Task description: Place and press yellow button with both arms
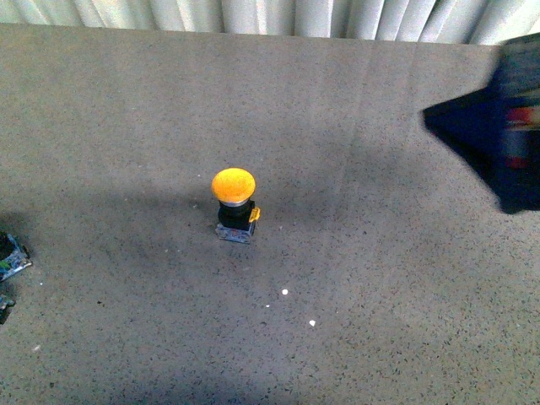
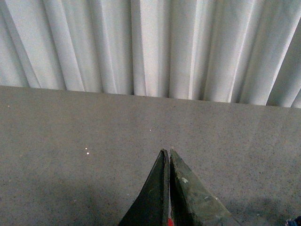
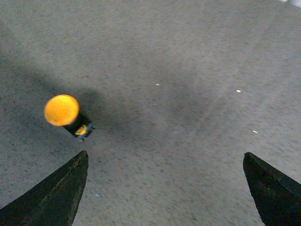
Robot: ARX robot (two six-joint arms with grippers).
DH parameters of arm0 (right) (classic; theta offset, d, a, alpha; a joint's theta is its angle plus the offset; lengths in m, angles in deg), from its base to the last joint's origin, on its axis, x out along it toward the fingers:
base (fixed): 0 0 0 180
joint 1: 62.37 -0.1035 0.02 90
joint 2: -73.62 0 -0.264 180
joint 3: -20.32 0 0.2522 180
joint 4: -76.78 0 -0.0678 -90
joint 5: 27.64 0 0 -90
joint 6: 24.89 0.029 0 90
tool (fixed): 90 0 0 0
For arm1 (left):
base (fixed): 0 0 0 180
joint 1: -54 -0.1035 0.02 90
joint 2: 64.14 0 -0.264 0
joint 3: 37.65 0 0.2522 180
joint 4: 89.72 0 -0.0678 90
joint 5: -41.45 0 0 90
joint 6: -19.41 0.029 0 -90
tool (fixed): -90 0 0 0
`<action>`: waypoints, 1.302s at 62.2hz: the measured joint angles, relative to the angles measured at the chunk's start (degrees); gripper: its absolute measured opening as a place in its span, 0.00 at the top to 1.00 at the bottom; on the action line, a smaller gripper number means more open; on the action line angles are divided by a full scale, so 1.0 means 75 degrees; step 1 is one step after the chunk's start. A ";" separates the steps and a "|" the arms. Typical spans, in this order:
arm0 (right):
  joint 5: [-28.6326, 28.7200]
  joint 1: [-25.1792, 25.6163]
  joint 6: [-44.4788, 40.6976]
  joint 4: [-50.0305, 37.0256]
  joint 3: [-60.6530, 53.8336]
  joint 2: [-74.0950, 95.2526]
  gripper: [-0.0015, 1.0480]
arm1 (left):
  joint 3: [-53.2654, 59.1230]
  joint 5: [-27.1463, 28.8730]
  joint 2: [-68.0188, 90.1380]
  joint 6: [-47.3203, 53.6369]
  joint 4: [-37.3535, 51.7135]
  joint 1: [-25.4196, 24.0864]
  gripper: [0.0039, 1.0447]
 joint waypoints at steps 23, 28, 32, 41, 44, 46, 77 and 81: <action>-0.0338 -0.1489 0.0557 0.0093 0.2101 0.2923 0.54 | 0.0000 0.0000 -0.1154 0.0000 -0.1116 -0.0003 0.99; -0.0341 -0.1620 0.0667 0.0134 0.2308 0.3156 0.67 | 0.0000 0.0003 -0.1317 0.0000 -0.1282 -0.0003 0.99; -0.0341 -0.1693 0.0729 0.0146 0.2436 0.3331 0.77 | 0.0000 0.0000 -0.1451 0.0000 -0.1413 -0.0003 0.99; -0.0332 -0.1772 0.0866 0.0216 0.2681 0.3722 0.99 | 0.0000 0.0000 -0.1728 0.0000 -0.1690 -0.0003 0.99; -0.0329 -0.1786 0.0915 0.0233 0.2722 0.3797 0.99 | 0.0000 0.0000 -0.1798 0.0000 -0.1757 -0.0003 0.99; -0.0329 -0.1801 0.0930 0.0233 0.2736 0.3841 0.99 | 0.0000 0.0000 -0.1848 0.0000 -0.1813 -0.0003 0.99; -0.0073 -0.1886 0.1250 0.0309 0.2774 0.4106 0.99 | -0.0003 0.0000 -0.3072 0.0003 -0.3174 -0.0017 0.99; -0.0012 -0.1906 0.1276 0.0329 0.2798 0.4191 0.99 | -0.0003 -0.0003 -0.3072 0.0003 -0.3174 -0.0017 0.99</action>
